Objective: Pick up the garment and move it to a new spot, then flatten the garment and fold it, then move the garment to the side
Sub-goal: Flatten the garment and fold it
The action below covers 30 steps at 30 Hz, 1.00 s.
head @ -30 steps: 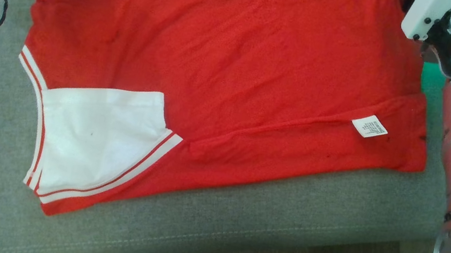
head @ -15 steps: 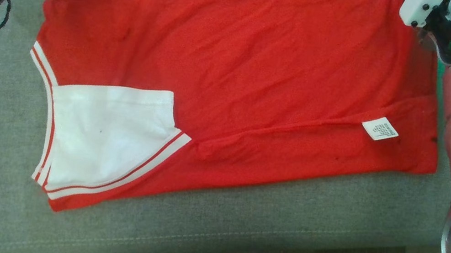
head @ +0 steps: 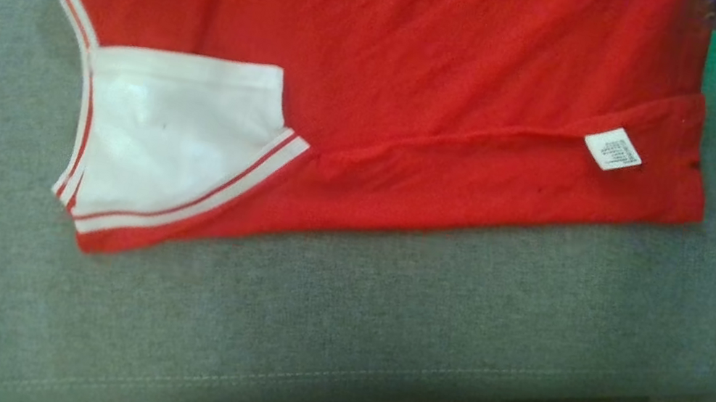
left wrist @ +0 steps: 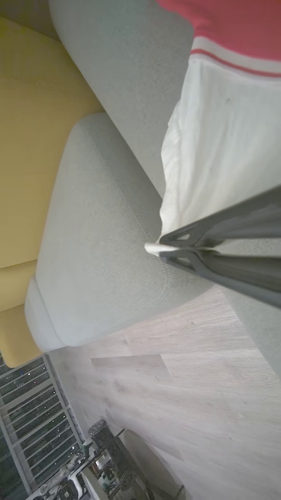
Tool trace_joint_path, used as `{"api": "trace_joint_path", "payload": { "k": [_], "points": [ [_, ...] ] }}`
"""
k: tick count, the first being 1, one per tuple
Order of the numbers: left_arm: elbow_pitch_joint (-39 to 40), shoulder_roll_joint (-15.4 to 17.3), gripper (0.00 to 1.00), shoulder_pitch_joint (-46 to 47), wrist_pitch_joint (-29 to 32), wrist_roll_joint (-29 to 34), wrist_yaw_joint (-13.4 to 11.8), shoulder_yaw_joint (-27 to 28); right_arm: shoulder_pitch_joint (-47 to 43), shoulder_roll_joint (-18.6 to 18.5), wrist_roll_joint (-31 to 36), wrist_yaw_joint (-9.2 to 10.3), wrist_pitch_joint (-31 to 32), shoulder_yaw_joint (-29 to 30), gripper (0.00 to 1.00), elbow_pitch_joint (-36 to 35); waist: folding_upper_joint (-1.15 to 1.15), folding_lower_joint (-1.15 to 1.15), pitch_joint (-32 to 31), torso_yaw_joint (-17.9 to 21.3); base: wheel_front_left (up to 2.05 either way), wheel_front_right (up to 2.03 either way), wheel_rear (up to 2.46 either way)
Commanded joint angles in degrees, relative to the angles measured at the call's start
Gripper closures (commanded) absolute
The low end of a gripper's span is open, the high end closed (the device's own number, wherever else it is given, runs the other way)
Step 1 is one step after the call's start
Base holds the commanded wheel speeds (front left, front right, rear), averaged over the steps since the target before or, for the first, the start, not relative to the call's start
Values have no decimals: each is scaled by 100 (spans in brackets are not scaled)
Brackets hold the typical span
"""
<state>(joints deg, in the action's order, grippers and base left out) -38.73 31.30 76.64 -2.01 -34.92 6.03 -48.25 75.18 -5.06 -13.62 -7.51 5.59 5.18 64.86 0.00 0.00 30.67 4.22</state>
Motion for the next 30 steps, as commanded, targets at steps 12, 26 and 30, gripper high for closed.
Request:
{"api": "trace_joint_path", "payload": {
  "k": [12,26,30],
  "points": [
    [520,255,100,-485,-709,-405,109,107,-474,-426,-956,2,-264,-434,100,-523,0,0,-366,-301,0,0,0],
    [3554,1460,100,-2372,-371,-1155,-715,334,-2223,-1394,-2520,2,56,-1227,100,-2399,0,0,-569,-601,0,0,0],
    [4345,1691,100,-2928,-318,-1389,-1078,382,-2684,-1654,-2729,2,126,-1266,100,-2783,0,0,-592,-660,0,0,0]
  ]
}}
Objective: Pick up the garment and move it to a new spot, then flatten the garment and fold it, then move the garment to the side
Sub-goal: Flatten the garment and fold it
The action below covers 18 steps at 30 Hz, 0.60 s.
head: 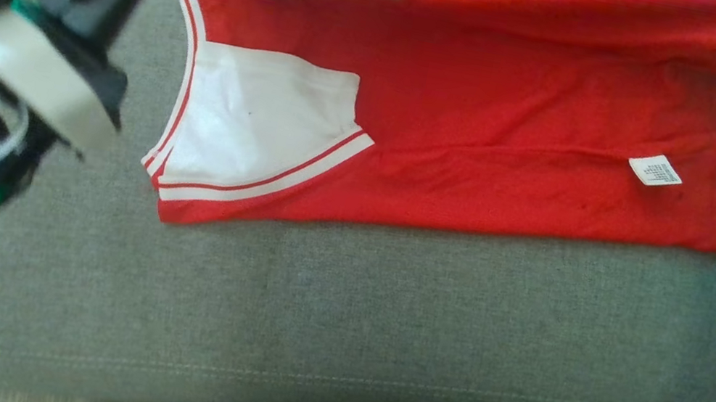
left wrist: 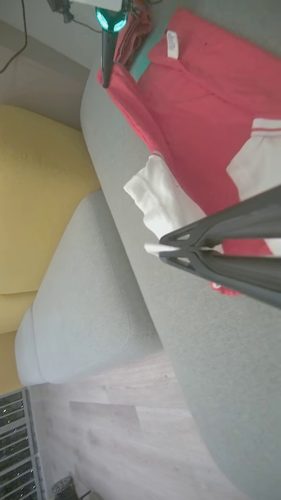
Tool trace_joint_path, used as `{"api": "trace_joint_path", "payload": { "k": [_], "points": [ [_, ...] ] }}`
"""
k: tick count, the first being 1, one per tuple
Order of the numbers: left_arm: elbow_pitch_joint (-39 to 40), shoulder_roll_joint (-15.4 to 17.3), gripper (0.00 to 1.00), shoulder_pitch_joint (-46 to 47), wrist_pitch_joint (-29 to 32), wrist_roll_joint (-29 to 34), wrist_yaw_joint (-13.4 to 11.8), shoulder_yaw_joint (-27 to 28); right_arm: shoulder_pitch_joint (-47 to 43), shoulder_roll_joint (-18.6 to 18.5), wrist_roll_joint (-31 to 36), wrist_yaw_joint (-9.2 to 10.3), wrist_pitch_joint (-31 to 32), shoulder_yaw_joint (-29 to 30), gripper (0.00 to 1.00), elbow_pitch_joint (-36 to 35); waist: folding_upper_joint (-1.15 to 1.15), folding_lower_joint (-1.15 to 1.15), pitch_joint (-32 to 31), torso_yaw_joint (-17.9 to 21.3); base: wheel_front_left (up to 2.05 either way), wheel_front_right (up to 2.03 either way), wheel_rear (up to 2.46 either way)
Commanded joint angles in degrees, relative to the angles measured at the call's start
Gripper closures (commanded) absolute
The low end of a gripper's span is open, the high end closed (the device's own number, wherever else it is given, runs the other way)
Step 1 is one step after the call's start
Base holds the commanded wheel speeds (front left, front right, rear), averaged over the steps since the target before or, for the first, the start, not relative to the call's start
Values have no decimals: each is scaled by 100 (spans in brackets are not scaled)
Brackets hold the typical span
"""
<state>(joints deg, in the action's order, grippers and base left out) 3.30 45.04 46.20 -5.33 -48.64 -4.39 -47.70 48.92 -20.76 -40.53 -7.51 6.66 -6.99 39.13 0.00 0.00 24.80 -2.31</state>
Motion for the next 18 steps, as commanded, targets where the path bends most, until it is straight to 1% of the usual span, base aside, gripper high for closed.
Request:
{"api": "trace_joint_path", "payload": {
  "k": [1,5,10,14,18],
  "points": [
    [289,363,100,-20,31,-61,-116,318,-162,-133,-78,2,27,-55,100,-303,0,0,-11,-14,0,0,0],
    [747,522,100,-475,-4,-158,-353,277,-579,-264,-260,2,75,-90,100,-672,0,0,-39,-38,0,0,0],
    [1080,588,100,-960,-105,-314,-571,224,-1004,-378,-397,2,85,-71,100,-1016,0,0,-66,-59,0,0,0],
    [1229,529,100,-1237,-117,-411,-707,129,-1304,-462,-420,2,137,-75,100,-1206,0,0,-73,-91,0,0,0],
    [1240,455,100,-1431,-135,-486,-772,43,-1500,-480,-436,2,166,-16,100,-1319,0,0,-66,-91,0,0,0]
  ]
}}
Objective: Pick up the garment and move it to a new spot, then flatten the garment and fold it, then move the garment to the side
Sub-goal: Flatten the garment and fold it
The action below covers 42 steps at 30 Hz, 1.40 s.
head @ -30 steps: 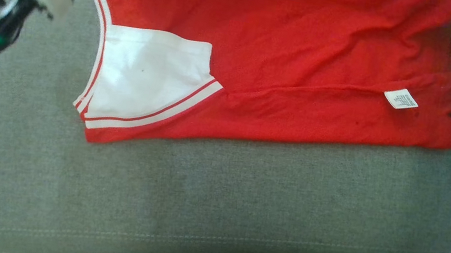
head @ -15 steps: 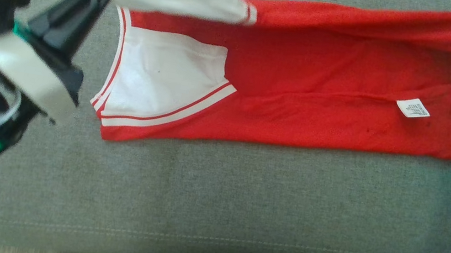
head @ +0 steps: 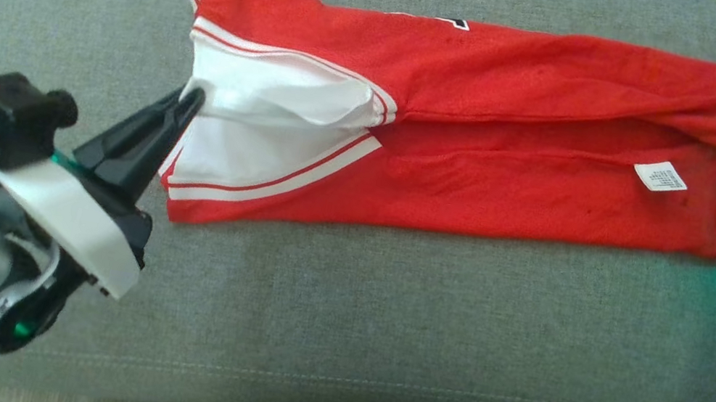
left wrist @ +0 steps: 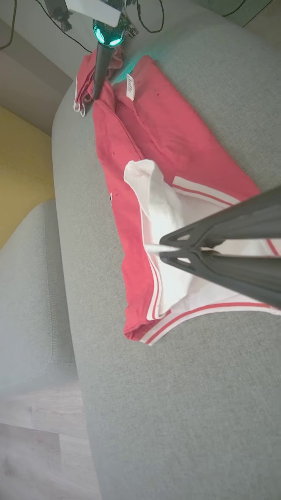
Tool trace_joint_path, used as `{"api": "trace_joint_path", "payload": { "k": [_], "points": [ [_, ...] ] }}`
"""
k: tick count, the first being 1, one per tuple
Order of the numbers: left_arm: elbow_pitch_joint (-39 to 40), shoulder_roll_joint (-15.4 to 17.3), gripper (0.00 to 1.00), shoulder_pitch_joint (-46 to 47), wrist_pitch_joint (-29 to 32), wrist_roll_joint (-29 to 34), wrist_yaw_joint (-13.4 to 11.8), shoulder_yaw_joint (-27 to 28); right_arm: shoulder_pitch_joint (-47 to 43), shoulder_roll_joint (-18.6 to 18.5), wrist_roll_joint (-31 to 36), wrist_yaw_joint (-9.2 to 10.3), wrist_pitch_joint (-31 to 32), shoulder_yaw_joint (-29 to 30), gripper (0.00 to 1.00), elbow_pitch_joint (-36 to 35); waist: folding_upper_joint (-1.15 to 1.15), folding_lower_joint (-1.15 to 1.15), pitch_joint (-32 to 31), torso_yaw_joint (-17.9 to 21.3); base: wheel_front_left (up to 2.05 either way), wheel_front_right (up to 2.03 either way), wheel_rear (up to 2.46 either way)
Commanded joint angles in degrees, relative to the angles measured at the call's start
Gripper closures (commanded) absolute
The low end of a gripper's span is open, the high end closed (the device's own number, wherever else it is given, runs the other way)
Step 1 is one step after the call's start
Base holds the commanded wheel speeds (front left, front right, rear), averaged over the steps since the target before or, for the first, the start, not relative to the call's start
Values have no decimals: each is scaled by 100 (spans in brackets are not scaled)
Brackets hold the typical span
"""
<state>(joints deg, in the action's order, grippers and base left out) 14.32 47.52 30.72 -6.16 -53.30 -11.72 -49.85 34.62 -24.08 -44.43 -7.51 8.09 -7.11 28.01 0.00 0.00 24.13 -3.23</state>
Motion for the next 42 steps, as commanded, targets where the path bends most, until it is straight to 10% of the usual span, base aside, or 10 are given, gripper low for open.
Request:
{"api": "trace_joint_path", "payload": {
  "k": [1,3,4,5,8,11,20,29,42],
  "points": [
    [131,197,100,82,-58,-25,-57,242,-104,-155,-38,2,30,6,100,-229,0,0,2,4,0,0,0],
    [107,160,100,15,-82,-52,-85,218,-170,-158,-16,2,51,38,68,-250,0,0,-6,10,0,0,0],
    [88,146,100,-15,-97,-55,-89,204,-201,-157,6,2,73,74,16,-228,0,0,-15,14,0,0,0],
    [63,132,100,-45,-106,-65,-98,190,-229,-150,26,2,95,111,0,-210,0,0,-26,17,0,0,0],
    [16,112,83,-108,-112,-90,-120,164,-283,-137,77,2,129,185,0,-199,0,0,-59,24,0,0,0],
    [-26,84,0,-212,-130,-119,-217,146,-391,-137,144,2,150,310,0,-261,0,0,-123,38,0,0,0],
    [-175,-135,0,-679,-553,252,-1115,137,-945,214,333,2,160,918,0,-593,0,0,-432,97,0,0,0],
    [-355,-1474,0,-1397,-880,1451,-2025,588,-1003,1139,717,2,189,1843,0,-455,0,0,-757,-60,0,0,0],
    [-975,-2822,0,-2314,-883,2745,-1156,1267,-366,1380,1769,2,234,2420,0,1093,0,0,-1055,-422,0,0,0]
  ]
}}
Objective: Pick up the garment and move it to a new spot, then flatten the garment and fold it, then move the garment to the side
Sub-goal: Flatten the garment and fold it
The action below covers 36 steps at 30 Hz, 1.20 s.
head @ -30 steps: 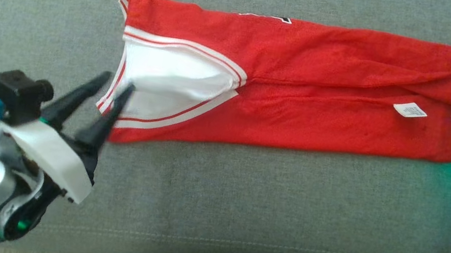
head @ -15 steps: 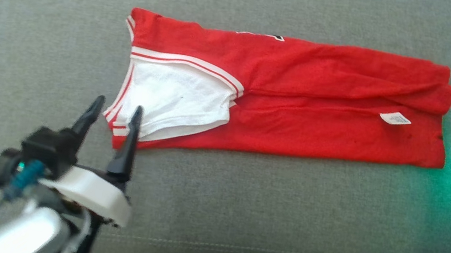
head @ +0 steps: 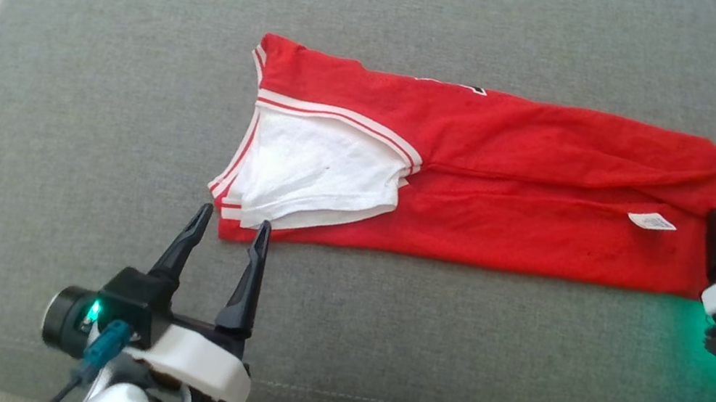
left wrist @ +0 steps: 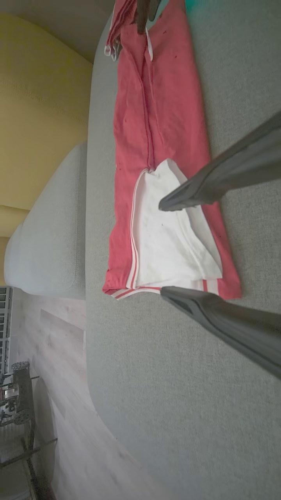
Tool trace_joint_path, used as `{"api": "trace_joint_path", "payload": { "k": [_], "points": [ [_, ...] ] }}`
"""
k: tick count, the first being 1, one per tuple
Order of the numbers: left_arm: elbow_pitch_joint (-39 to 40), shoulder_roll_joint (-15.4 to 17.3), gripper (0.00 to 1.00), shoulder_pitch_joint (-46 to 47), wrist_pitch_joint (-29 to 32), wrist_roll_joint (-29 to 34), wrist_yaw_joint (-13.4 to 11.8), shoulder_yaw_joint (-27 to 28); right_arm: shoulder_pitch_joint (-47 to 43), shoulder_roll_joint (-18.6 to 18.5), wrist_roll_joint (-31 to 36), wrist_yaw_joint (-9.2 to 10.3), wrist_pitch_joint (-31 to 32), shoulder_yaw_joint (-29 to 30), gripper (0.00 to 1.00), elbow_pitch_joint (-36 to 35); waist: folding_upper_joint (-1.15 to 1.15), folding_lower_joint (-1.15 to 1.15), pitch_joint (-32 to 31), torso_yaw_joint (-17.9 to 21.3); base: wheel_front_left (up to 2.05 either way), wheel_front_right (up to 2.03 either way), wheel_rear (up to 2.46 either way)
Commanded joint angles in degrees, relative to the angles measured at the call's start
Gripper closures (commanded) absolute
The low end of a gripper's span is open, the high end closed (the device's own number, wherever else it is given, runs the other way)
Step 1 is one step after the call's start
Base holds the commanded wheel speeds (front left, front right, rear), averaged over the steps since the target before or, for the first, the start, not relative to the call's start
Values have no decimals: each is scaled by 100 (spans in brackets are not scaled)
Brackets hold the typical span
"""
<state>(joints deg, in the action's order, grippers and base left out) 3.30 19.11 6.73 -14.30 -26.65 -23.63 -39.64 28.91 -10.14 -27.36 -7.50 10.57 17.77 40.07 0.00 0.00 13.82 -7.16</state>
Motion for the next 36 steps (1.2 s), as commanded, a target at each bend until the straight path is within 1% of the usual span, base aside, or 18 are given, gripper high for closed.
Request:
{"api": "trace_joint_path", "payload": {
  "k": [1,8,12,16,17,18,19,22,25,27,30,33,36],
  "points": [
    [94,-35,0,53,-69,145,95,293,271,-13,128,1,-29,-31,0,19,0,0,-37,-42,0,0,0],
    [-76,-347,0,-122,-69,540,427,533,608,-36,523,1,-96,173,0,812,0,0,-99,-125,0,0,0],
    [-138,-513,0,-210,-69,685,579,680,763,13,706,1,99,193,0,1201,0,0,-123,-146,0,0,0],
    [-178,-655,0,-269,-70,823,732,822,833,-18,879,1,396,179,0,1541,0,0,-145,-164,0,0,0],
    [-190,-690,0,-279,-70,856,770,854,844,-26,911,1,479,183,45,1627,0,0,-151,-173,0,0,0],
    [-199,-726,0,-289,-70,885,808,890,855,-25,924,1,553,182,77,1694,0,0,-157,-182,0,0,0],
    [-209,-758,0,-301,-70,912,843,928,865,-25,921,1,598,182,100,1733,0,0,-162,-190,0,0,0],
    [-233,-842,0,-352,-70,989,935,1064,859,-57,897,1,580,181,100,1736,0,0,-174,-194,0,0,0],
    [-257,-922,0,-404,-70,1064,1021,1190,885,-130,872,1,414,107,100,1573,0,0,-186,-173,0,0,0],
    [-266,-968,0,-438,-70,1113,1069,1276,924,-174,826,1,320,3,100,1394,0,0,-197,-131,0,0,0],
    [-269,-1016,0,-497,-70,1187,1158,1397,967,-219,628,1,252,-326,100,950,0,0,-236,-27,0,0,0],
    [-270,-1053,0,-540,-70,1268,1257,1485,943,-422,413,1,328,-546,100,530,0,0,-274,83,0,0,0],
    [-258,-1080,0,-576,-70,1351,1318,1577,965,-677,293,1,439,-626,100,158,0,0,-297,193,0,0,0]
  ]
}}
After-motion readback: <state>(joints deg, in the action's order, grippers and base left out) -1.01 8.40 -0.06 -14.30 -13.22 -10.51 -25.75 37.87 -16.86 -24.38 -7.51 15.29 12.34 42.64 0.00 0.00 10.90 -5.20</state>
